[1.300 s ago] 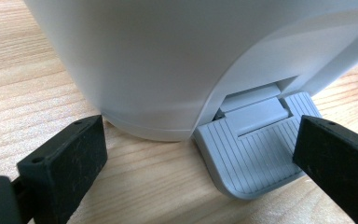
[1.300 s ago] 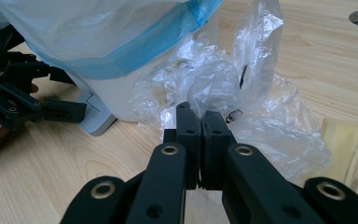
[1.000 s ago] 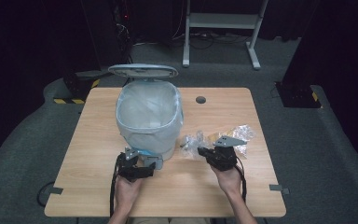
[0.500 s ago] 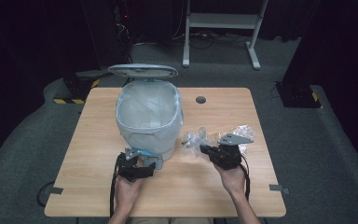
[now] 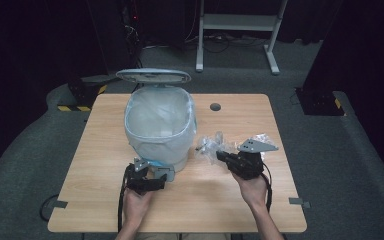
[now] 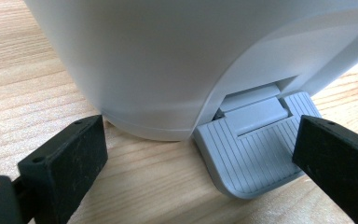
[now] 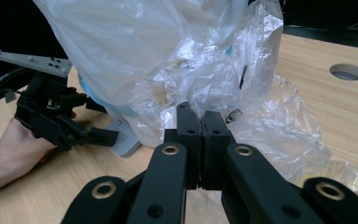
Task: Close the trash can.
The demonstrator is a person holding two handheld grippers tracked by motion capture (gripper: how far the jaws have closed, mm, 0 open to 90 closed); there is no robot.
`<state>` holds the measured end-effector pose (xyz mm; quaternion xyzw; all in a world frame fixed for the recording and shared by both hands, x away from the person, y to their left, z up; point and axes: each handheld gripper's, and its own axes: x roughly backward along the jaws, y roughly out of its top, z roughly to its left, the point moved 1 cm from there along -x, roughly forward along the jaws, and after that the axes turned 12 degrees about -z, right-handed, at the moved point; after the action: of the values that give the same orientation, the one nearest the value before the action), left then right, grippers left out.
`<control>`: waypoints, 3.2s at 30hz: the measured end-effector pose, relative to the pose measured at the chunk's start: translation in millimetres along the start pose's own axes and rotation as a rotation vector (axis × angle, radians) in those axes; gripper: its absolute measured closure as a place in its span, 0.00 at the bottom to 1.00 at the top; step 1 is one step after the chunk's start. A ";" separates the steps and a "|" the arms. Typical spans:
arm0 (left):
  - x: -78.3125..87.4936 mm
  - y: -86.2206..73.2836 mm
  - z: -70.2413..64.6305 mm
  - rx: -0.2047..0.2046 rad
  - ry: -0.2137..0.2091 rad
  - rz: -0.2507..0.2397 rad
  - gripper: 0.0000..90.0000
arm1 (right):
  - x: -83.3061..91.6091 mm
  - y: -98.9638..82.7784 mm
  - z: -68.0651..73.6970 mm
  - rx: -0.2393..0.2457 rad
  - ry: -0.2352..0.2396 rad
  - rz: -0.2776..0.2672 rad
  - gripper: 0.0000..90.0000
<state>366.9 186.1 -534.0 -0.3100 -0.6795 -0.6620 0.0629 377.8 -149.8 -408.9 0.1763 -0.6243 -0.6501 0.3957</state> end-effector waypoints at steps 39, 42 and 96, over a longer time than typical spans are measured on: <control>0.0 0.0 -0.1 0.000 0.000 0.001 0.04 | 10.3 49.3 7.7 0.019 0.011 -0.009 0.99; 0.0 0.0 -0.2 -0.001 0.001 0.001 0.04 | 9.5 53.1 7.1 0.014 0.024 -0.001 0.99; 0.2 -0.1 0.7 0.009 -0.008 -0.003 0.04 | -9.0 124.6 26.1 0.076 0.071 -0.017 0.99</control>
<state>366.9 186.8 -534.1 -0.3115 -0.6832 -0.6577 0.0605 401.3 -114.1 -288.7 0.2198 -0.6326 -0.6225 0.4050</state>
